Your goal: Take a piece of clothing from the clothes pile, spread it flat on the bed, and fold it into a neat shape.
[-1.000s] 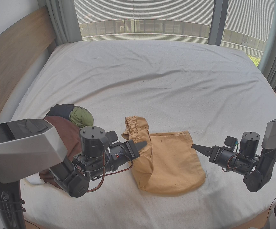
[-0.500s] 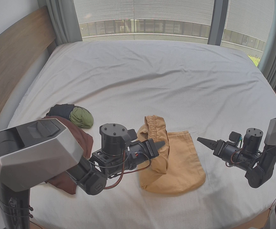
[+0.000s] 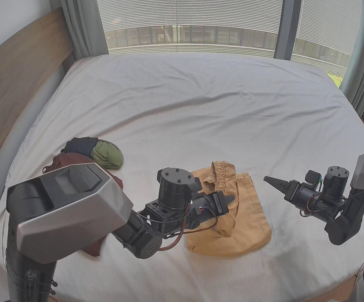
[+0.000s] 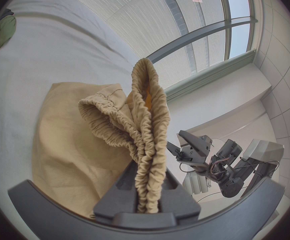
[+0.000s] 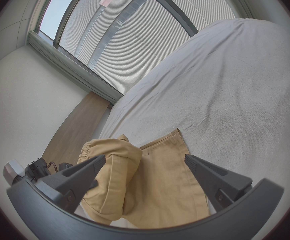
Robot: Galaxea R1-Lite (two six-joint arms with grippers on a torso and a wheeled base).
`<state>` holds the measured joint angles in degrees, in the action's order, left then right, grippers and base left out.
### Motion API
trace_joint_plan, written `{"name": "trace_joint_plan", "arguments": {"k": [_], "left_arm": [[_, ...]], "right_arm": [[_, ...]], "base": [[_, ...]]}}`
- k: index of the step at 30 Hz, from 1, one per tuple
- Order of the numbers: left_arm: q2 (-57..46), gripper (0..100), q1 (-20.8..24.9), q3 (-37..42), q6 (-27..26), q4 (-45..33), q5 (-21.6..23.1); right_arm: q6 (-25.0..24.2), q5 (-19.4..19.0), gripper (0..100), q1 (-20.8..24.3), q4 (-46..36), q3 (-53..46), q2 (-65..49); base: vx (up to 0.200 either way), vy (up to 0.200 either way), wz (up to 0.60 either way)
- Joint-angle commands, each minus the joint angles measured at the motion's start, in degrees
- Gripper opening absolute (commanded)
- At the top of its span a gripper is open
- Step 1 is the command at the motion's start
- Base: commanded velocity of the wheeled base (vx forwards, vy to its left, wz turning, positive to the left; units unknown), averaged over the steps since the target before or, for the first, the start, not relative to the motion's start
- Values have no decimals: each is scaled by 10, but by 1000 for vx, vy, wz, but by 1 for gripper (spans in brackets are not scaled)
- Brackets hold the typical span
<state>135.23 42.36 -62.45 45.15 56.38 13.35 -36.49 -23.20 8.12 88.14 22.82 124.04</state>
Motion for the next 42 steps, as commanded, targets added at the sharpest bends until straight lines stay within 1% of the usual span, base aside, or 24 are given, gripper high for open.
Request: {"name": "trace_joint_plan", "arguments": {"k": [1,12,13,16,20,28,30,32,33,39,42], "left_arm": [[21,0,11,-26,-1,-8,-9],[42,0,11,-47,-1,-21,-19],[43,100,11,-48,-1,-19,-20],[42,100,12,-58,-1,-17,-27],[41,100,20,-69,-2,-18,-58],[35,100,22,-65,-5,-20,-64],[35,100,16,-63,-14,-21,-78],[35,100,12,-58,-19,-21,-81],[24,100,5,-44,-27,-20,-82],[-15,100,-15,-3,-31,-20,-81],[-56,100,-37,42,-47,-19,-79]], "right_arm": [[0,-1,100,-4,1,1,0],[-1,-2,100,-5,1,2,0],[-1,-2,100,-5,1,3,0],[-1,-2,100,-5,1,2,1],[-1,-2,100,-6,1,2,2],[-1,-2,100,-7,1,1,7],[0,-2,100,-6,0,0,10],[0,-2,100,-6,0,0,15],[0,-1,100,-6,1,0,25],[4,-1,100,-6,1,1,45],[4,-1,100,-6,1,0,45]], "base": [[0,0,0],[0,0,0],[0,0,0],[0,0,0],[0,0,0],[0,0,0],[0,0,0],[0,0,0],[0,0,0],[0,0,0],[0,0,0]]}}
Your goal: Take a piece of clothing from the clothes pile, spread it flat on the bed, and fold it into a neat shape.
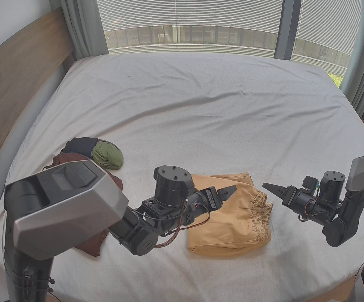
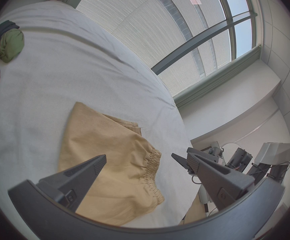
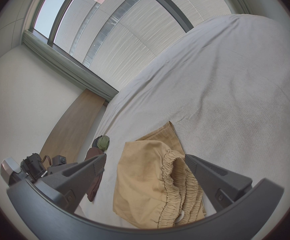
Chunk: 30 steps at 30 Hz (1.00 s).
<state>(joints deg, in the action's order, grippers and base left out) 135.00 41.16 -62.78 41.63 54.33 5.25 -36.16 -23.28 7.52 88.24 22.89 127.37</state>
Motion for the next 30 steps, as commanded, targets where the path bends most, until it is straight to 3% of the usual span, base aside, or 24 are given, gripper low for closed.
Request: {"name": "trace_joint_plan", "arguments": {"k": [1,6,21,27,30], "left_arm": [[-59,100,-27,53,-16,2,3],[-123,100,-64,141,-76,8,7],[-279,100,-184,299,-86,26,80],[-291,100,-230,383,-84,130,129],[-271,100,-251,402,-108,184,136]], "right_arm": [[0,0,100,0,0,-1,11],[0,0,100,6,0,-6,3],[2,0,100,13,0,-21,-5],[13,0,100,16,-4,-31,-9],[25,0,100,17,-8,-43,-12]], "base": [[0,0,0],[0,0,0],[0,0,0],[0,0,0],[0,0,0]]}}
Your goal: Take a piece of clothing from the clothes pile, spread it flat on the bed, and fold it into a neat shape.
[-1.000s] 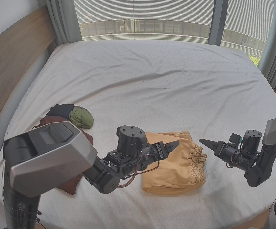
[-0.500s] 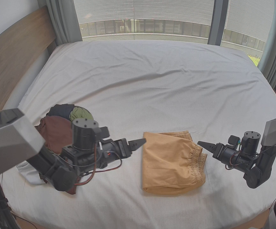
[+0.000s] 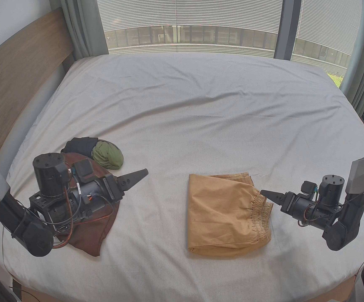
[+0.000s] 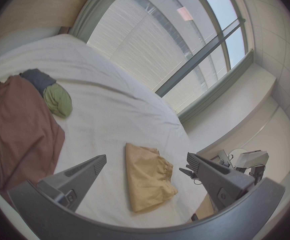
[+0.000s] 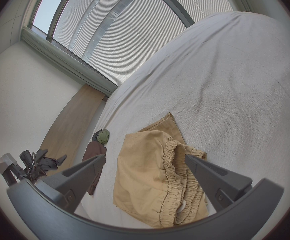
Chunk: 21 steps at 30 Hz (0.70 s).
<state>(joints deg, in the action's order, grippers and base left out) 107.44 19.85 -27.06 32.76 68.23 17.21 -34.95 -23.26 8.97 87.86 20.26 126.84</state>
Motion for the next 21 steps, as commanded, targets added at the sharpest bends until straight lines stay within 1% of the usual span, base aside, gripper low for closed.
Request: {"name": "trace_joint_plan", "arguments": {"k": [1,3,4,6,8,11,13,15,18,21], "left_arm": [[11,100,-43,48,-44,53,16],[16,100,-55,66,-96,63,20],[16,100,-59,73,-110,67,21],[26,100,-71,99,-174,89,21],[35,100,-78,125,-231,116,25],[49,100,-90,173,-313,177,43],[62,100,-93,196,-351,207,52],[65,100,-92,204,-373,206,56],[67,100,-90,205,-376,205,57],[72,100,-90,203,-376,205,57]], "right_arm": [[17,0,100,3,-4,-18,-10],[22,0,100,2,-7,-21,-12],[23,0,100,2,-8,-21,-12],[35,0,100,1,-25,-24,-11],[47,0,100,0,-42,-28,-8],[69,0,100,-4,-59,-33,-5],[76,0,100,-6,-70,-36,-5],[84,0,100,-7,-81,-37,-5],[99,1,100,-16,-98,-38,8],[110,2,100,-22,-99,-40,26]], "base": [[0,0,0],[0,0,0],[0,0,0],[0,0,0],[0,0,0],[0,0,0],[0,0,0],[0,0,0],[0,0,0],[0,0,0]]}}
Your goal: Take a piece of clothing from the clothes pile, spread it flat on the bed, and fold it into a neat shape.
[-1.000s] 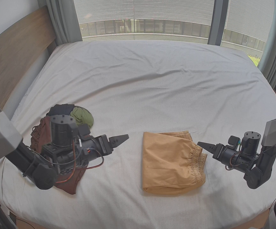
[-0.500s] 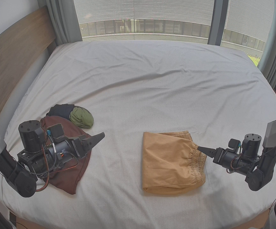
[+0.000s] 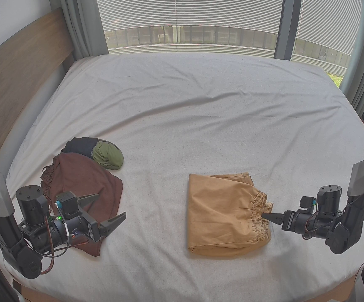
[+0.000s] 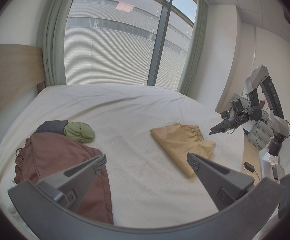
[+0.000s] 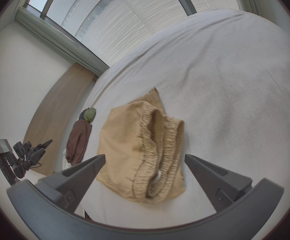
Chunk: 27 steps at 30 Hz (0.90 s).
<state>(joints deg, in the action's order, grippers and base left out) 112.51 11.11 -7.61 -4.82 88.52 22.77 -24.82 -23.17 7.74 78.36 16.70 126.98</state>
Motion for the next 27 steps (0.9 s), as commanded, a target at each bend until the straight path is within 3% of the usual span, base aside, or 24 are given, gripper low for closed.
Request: {"name": "trace_joint_plan", "arguments": {"k": [1,20,27], "left_arm": [[23,100,-3,10,0,3,2],[40,100,5,14,-1,3,2],[39,100,8,16,-1,3,2]], "right_arm": [[8,1,100,-11,-4,-4,33],[-2,23,100,15,4,25,113],[-63,28,100,53,6,40,113]], "base": [[0,0,0],[0,0,0],[0,0,0]]}}
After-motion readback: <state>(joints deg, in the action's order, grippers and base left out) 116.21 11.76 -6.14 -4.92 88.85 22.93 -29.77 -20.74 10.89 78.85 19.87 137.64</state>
